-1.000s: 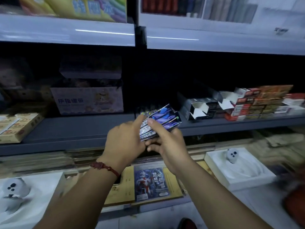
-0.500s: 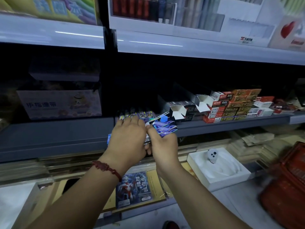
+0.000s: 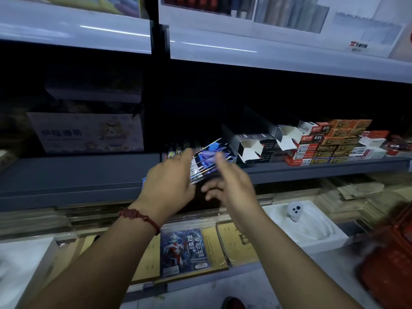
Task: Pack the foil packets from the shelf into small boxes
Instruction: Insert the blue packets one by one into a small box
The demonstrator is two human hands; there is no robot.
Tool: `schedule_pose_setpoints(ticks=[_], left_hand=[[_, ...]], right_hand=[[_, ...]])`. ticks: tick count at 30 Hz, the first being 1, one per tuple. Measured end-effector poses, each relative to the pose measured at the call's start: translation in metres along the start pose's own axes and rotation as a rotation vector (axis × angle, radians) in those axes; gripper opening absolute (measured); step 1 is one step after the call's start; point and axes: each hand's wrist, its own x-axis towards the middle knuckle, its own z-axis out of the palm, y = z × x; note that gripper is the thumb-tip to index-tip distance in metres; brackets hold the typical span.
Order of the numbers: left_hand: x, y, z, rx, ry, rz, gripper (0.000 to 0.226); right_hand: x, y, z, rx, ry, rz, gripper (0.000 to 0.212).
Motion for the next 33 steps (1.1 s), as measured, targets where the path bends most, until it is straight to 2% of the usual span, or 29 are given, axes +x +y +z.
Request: schedule_pose_setpoints(ticks=[1, 4, 6, 9, 12, 15, 19, 24, 28, 31, 33], left_hand=[[-0.001, -0.004, -0.001, -0.019, -0.003, -0.023, 0.046], [-0.006, -0.014, -0.005, -0.101, -0.014, -0.098, 0.048], [-0.008, -0.016, -0.008, -0.131, -0.05, -0.143, 0.063], [-0.008, -0.017, -0.011, -0.176, -0.074, -0.192, 0.066], [-0.009, -0.018, -0.013, -0.219, -0.044, -0.222, 0.052], [-0.011, -0.019, -0.013, -0.309, 0.012, -0.264, 0.033], [-0.014, -0.023, -0.016, -0.418, 0.074, -0.279, 0.022], [-0.02, -0.018, -0.027, -0.784, 0.103, -0.379, 0.021], [-0.023, -0.018, -0.036, -0.902, 0.166, -0.439, 0.014], [-0.026, -0.018, -0.047, -0.971, 0.251, -0.489, 0.012], [-0.03, -0.019, -0.058, -1.01, 0.3, -0.491, 0.023]], right_hand=[[0.005, -0.001, -0.005, 0.047, 0.093, 0.015, 0.058], [0.023, -0.005, -0.031, 0.171, 0.466, 0.075, 0.047], [0.037, -0.005, -0.045, 0.202, 0.574, 0.105, 0.035], [0.056, 0.0, -0.052, 0.181, 0.596, 0.148, 0.031], [0.07, 0.002, -0.055, 0.113, 0.629, 0.12, 0.027], [0.073, 0.004, -0.054, 0.104, 0.576, 0.105, 0.023], [0.066, -0.004, -0.049, 0.182, 0.571, -0.04, 0.017], [0.054, -0.032, -0.046, 0.341, 0.512, -0.246, 0.012], [0.041, -0.057, -0.037, 0.429, 0.44, -0.355, 0.011], [0.034, -0.071, -0.026, 0.399, 0.428, -0.413, 0.009], [0.03, -0.078, -0.018, 0.308, 0.444, -0.413, 0.009]])
